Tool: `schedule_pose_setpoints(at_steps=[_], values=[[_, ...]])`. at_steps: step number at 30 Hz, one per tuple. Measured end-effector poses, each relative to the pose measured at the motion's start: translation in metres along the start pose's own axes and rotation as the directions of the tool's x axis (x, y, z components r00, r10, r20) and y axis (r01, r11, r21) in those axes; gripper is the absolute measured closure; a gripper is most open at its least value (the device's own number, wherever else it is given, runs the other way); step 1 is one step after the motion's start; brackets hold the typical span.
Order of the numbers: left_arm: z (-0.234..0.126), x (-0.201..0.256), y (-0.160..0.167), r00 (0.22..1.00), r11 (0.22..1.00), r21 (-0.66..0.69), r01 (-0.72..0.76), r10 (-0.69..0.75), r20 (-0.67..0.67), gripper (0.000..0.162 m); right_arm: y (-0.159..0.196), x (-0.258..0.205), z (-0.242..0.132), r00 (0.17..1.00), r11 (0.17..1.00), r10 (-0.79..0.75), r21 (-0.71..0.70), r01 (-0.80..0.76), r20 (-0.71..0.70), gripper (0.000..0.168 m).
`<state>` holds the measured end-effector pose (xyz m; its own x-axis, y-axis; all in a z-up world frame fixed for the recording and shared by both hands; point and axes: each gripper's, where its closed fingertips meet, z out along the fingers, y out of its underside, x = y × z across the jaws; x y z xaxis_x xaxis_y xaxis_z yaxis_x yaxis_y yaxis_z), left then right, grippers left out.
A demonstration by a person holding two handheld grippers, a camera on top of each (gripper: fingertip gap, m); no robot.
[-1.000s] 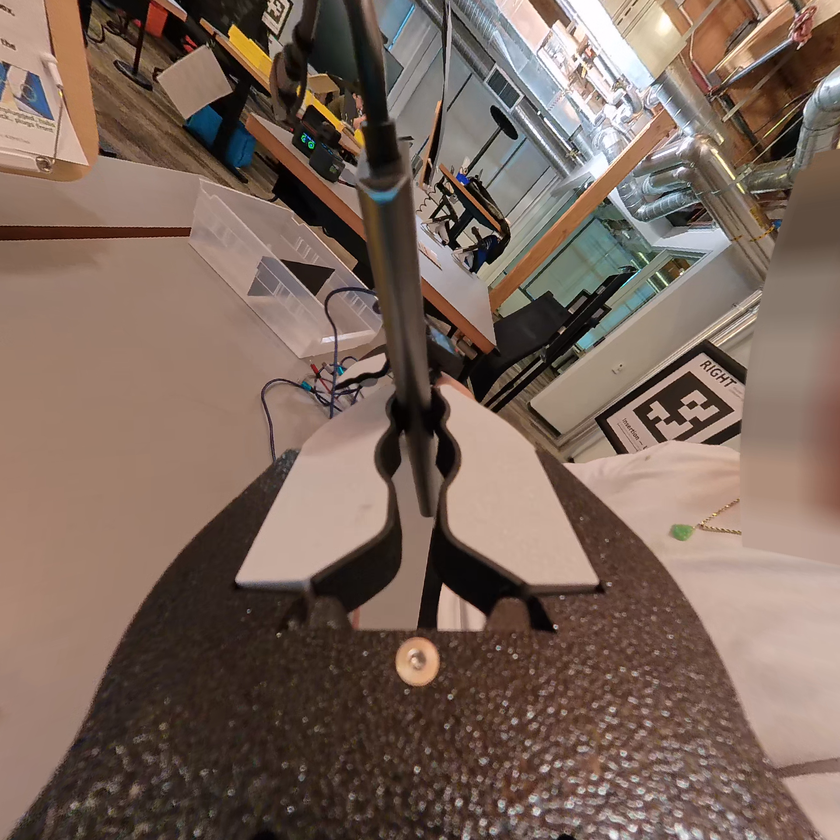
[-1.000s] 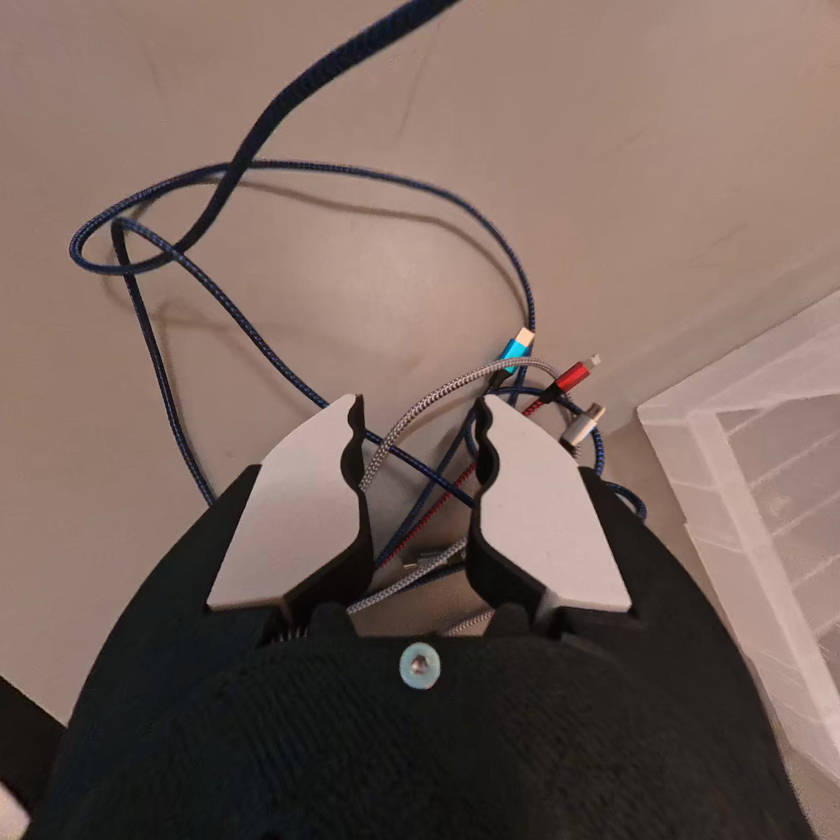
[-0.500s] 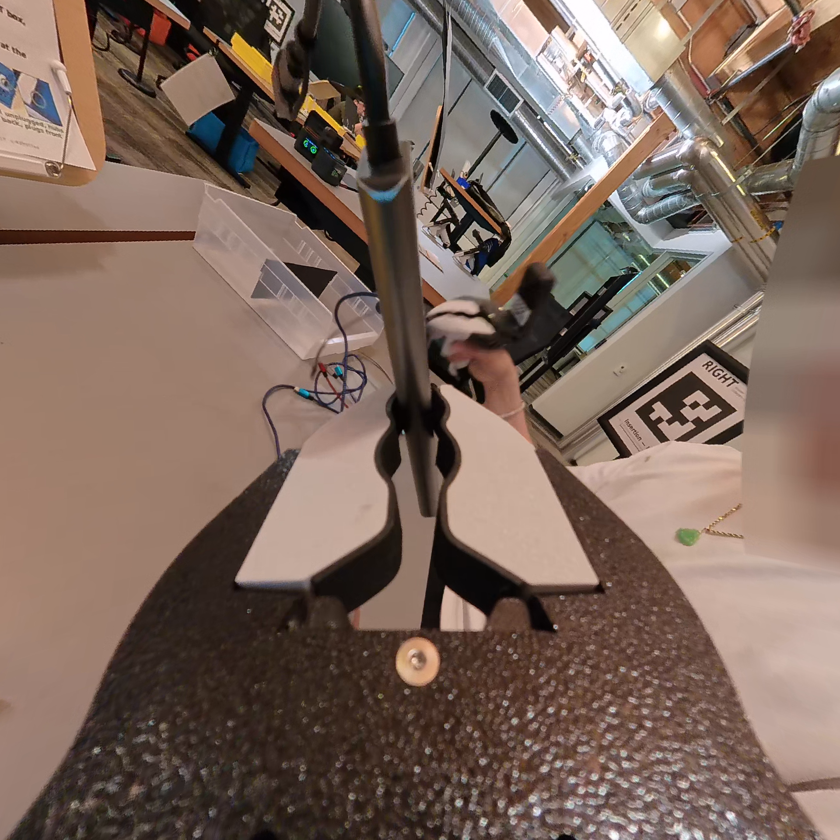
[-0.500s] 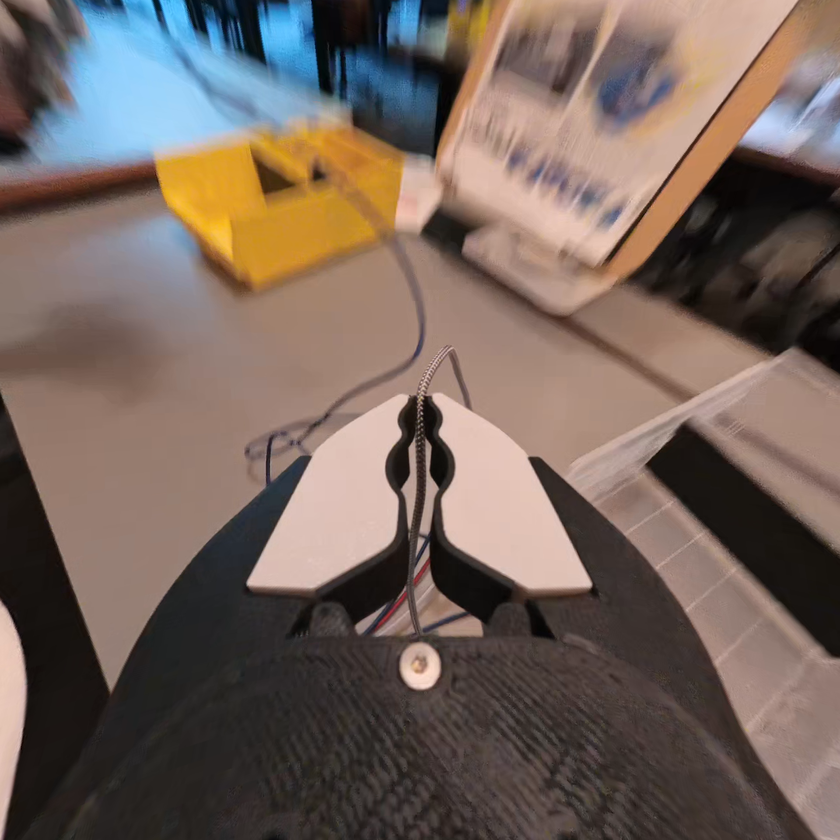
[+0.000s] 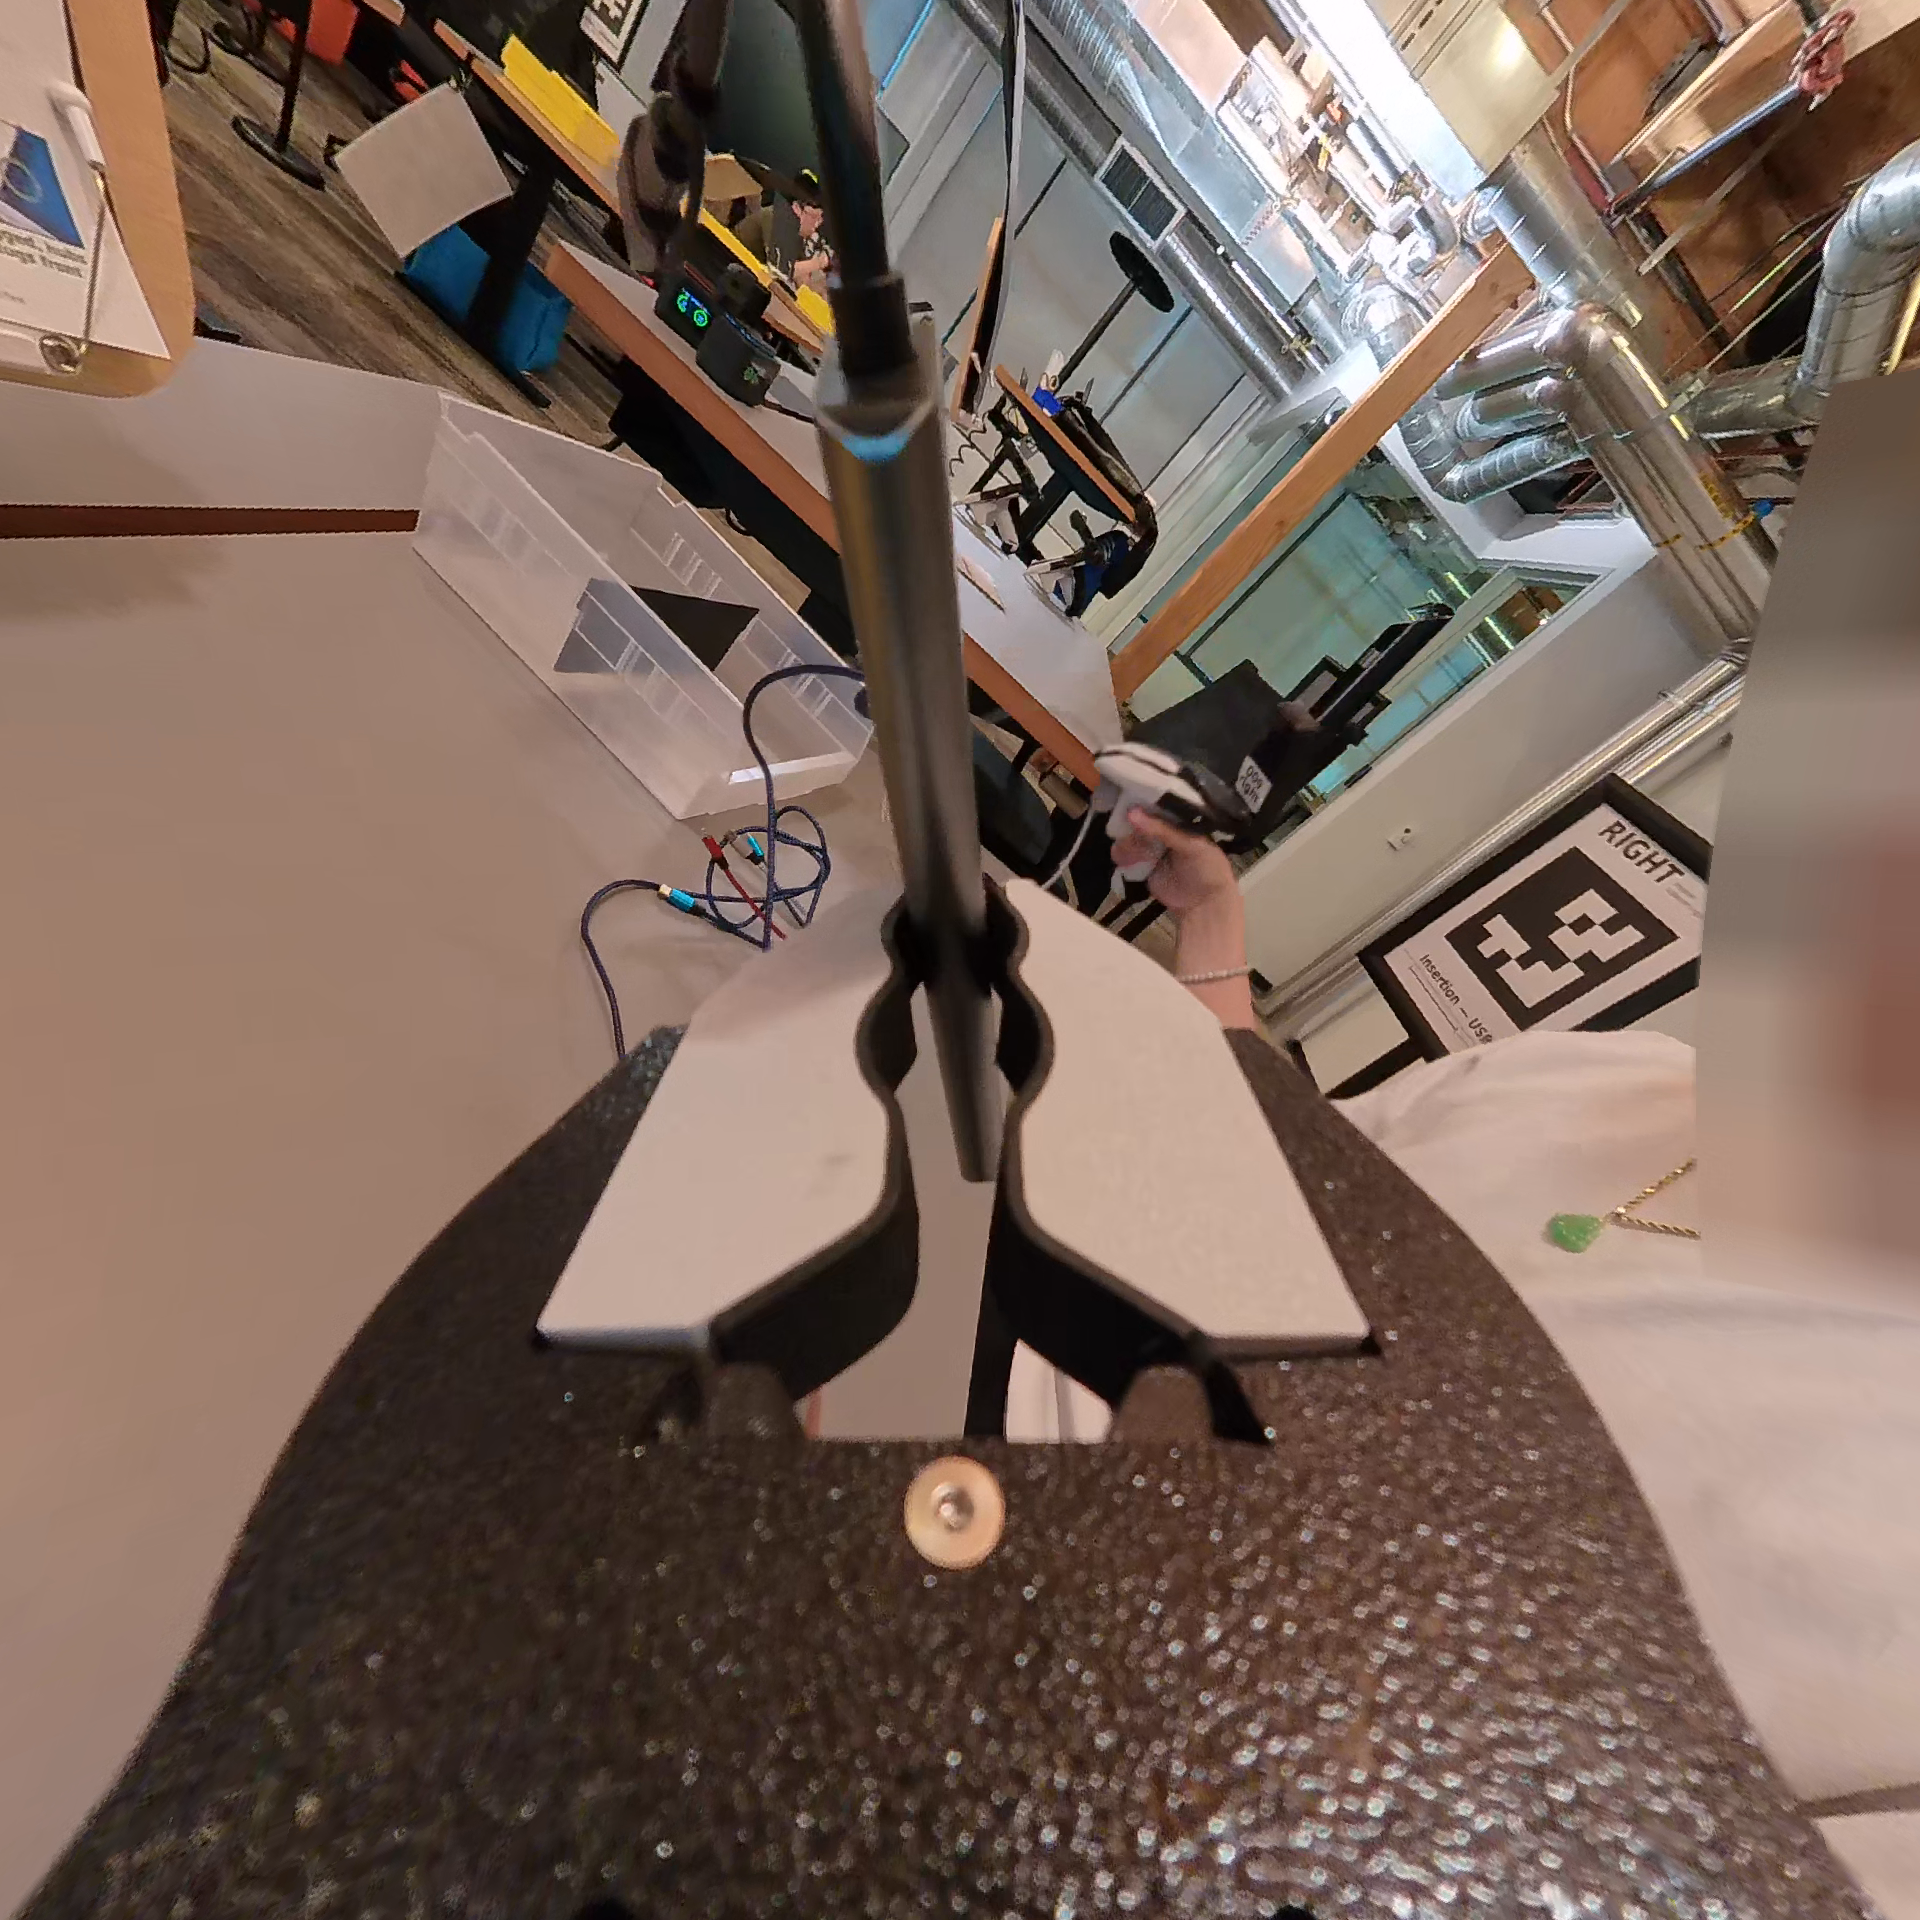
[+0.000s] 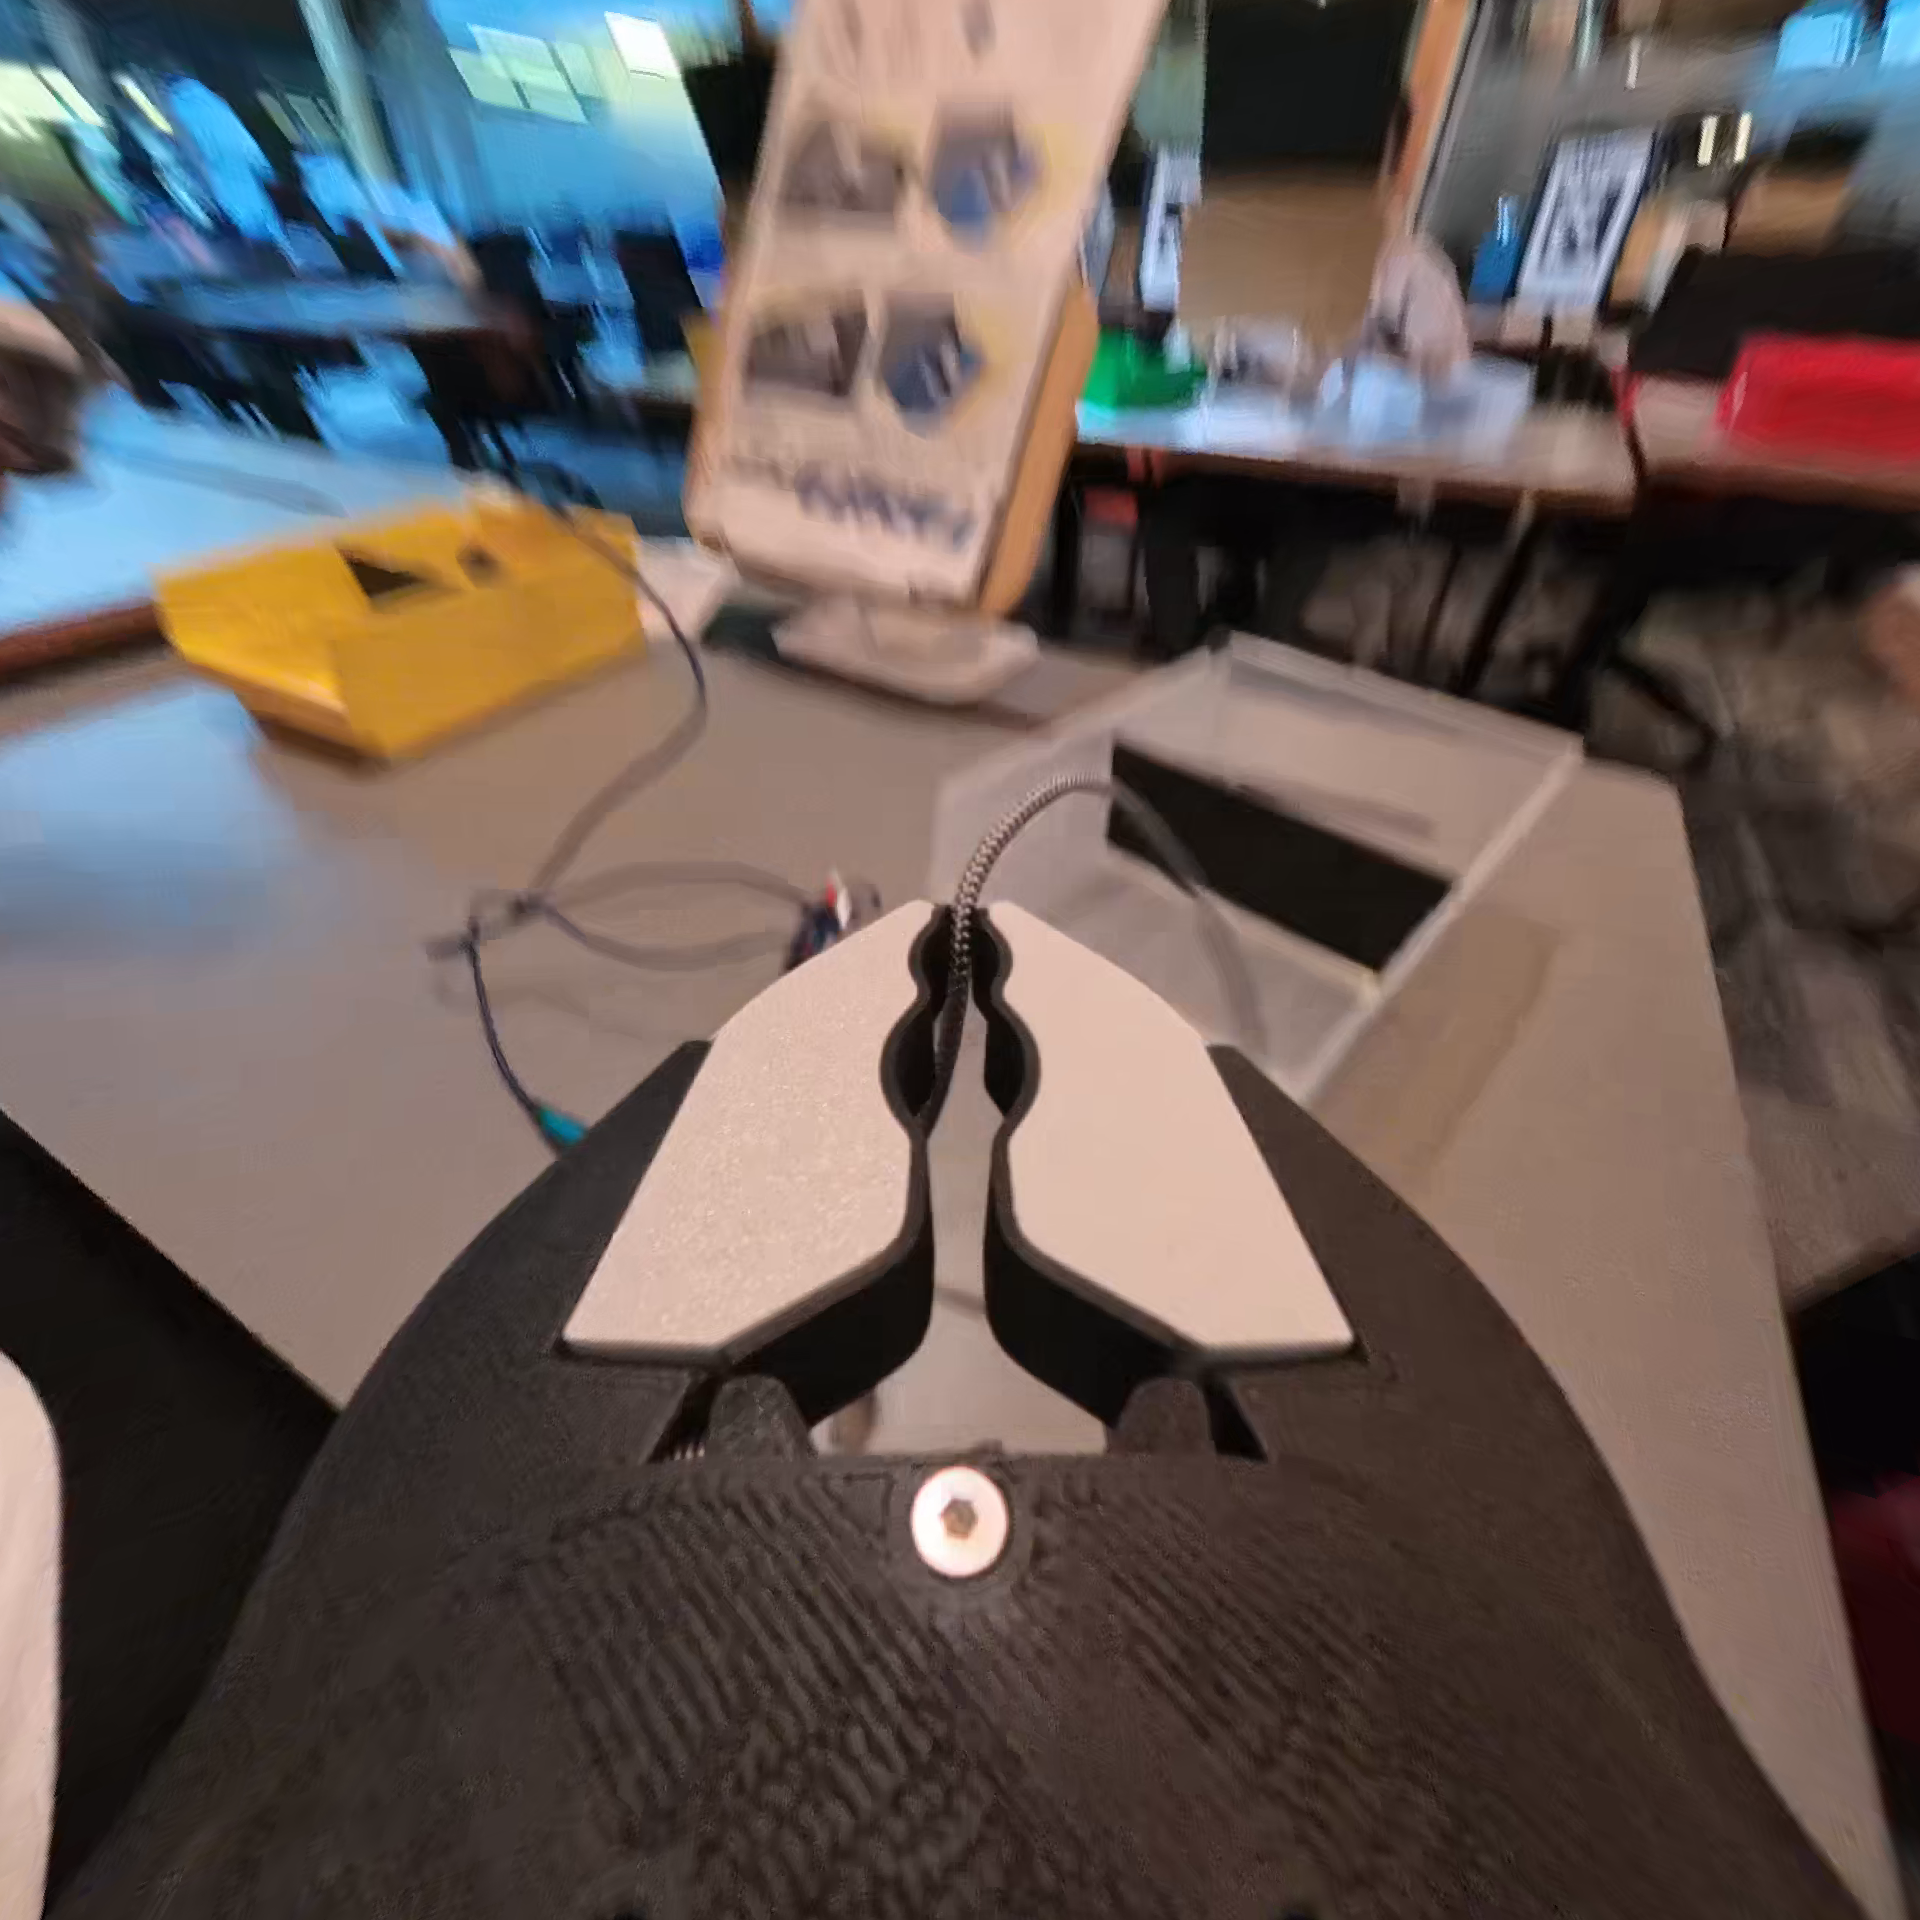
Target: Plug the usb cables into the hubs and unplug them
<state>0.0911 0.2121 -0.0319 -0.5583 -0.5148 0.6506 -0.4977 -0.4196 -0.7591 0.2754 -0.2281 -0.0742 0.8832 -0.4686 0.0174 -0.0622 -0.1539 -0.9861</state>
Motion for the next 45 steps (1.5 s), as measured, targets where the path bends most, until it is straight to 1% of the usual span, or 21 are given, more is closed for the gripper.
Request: schedule_pose_setpoints(at_steps=[1,2,4,6,9,10,12,16,18,20,21,25,27,29,30,31,33,36,38,42,45], values=[[0.001,0.000,0.000,1.000,1.000,-0.004,0.003,-0.003,0.000,0.152,0.020,0.001,0.001,0.999,0.996,-0.019,-0.086,0.017,-0.026,0.165],[0.003,0.000,0.000,1.000,1.000,-0.008,0.004,-0.004,0.001,0.152,0.038,-0.004,0.003,0.999,0.987,-0.047,-0.156,0.044,-0.015,0.165],[0.005,0.001,0.000,1.000,1.000,-0.017,0.001,-0.001,0.005,0.152,0.068,-0.014,0.012,0.999,0.964,-0.035,-0.262,0.041,0.030,0.165],[0.007,0.003,-0.002,1.000,1.000,-0.020,-0.005,0.005,0.006,0.152,0.091,-0.016,0.025,0.998,0.942,-0.056,-0.329,0.059,0.018,0.164],[0.011,0.005,-0.003,1.000,1.000,-0.024,-0.010,0.010,0.000,0.152,0.119,-0.009,0.043,0.982,0.884,-0.187,-0.440,0.158,-0.024,0.164],[0.013,0.006,-0.002,1.000,1.000,-0.026,-0.010,0.010,-0.002,0.152,0.128,-0.008,0.049,0.975,0.862,-0.221,-0.471,0.190,-0.012,0.164],[0.017,0.007,-0.001,1.000,0.999,-0.032,-0.008,0.008,-0.006,0.152,0.147,-0.007,0.061,0.980,0.837,-0.197,-0.516,0.181,0.024,0.157],[0.021,0.006,0.003,1.000,0.999,-0.037,0.005,-0.005,-0.011,0.152,0.179,0.029,0.074,0.974,0.782,-0.217,-0.608,0.137,-0.059,0.135],[0.022,0.005,0.005,1.000,0.999,-0.043,0.009,-0.009,-0.009,0.152,0.181,0.040,0.077,0.970,0.784,-0.230,-0.606,0.138,-0.076,0.130],[0.022,0.003,0.007,1.000,0.999,-0.049,0.016,-0.016,-0.003,0.152,0.174,0.041,0.073,0.973,0.790,-0.227,-0.590,0.166,-0.031,0.116],[0.022,0.003,0.008,1.000,0.999,-0.052,0.018,-0.018,-0.002,0.152,0.168,0.038,0.068,0.972,0.789,-0.234,-0.581,0.199,0.016,0.103],[0.022,0.001,0.009,1.000,0.998,-0.055,0.020,-0.020,-0.002,0.152,0.150,0.013,0.033,0.946,0.752,-0.233,-0.575,0.323,0.228,0.068],[0.023,0.001,0.009,1.000,0.998,-0.058,0.020,-0.020,-0.007,0.152,0.129,-0.004,0.027,0.909,0.761,-0.295,-0.503,0.410,0.295,0.069],[0.025,0.001,0.011,1.000,0.998,-0.066,0.017,-0.018,-0.011,0.152,0.098,-0.021,0.035,0.856,0.783,-0.409,-0.360,0.507,0.315,0.069],[0.027,0.001,0.012,1.000,0.997,-0.072,0.016,-0.017,-0.015,0.152,0.091,-0.029,0.041,0.830,0.772,-0.450,-0.324,0.547,0.330,0.069],[0.028,0.000,0.013,1.000,0.997,-0.076,0.017,-0.018,-0.021,0.152,0.094,-0.035,0.047,0.808,0.744,-0.468,-0.334,0.579,0.359,0.067],[0.031,0.000,0.014,0.999,0.997,-0.080,0.019,-0.022,-0.033,0.152,0.114,-0.037,0.060,0.805,0.680,-0.428,-0.440,0.586,0.411,0.067],[0.034,0.001,0.015,0.998,0.997,-0.075,0.025,-0.029,-0.051,0.152,0.139,-0.048,0.082,0.844,0.679,-0.267,-0.531,0.507,0.465,0.073],[0.034,0.001,0.017,0.998,0.997,-0.076,0.027,-0.031,-0.052,0.152,0.149,-0.056,0.092,0.870,0.671,-0.194,-0.585,0.455,0.453,0.075],[0.028,0.001,0.018,0.999,0.997,-0.072,0.027,-0.030,-0.044,0.152,0.179,-0.060,0.089,0.890,0.524,-0.186,-0.724,0.448,0.416,0.072],[0.024,0.000,0.018,0.999,0.997,-0.070,0.026,-0.029,-0.040,0.152,0.190,-0.075,0.085,0.896,0.519,-0.144,-0.739,0.429,0.420,0.071]])
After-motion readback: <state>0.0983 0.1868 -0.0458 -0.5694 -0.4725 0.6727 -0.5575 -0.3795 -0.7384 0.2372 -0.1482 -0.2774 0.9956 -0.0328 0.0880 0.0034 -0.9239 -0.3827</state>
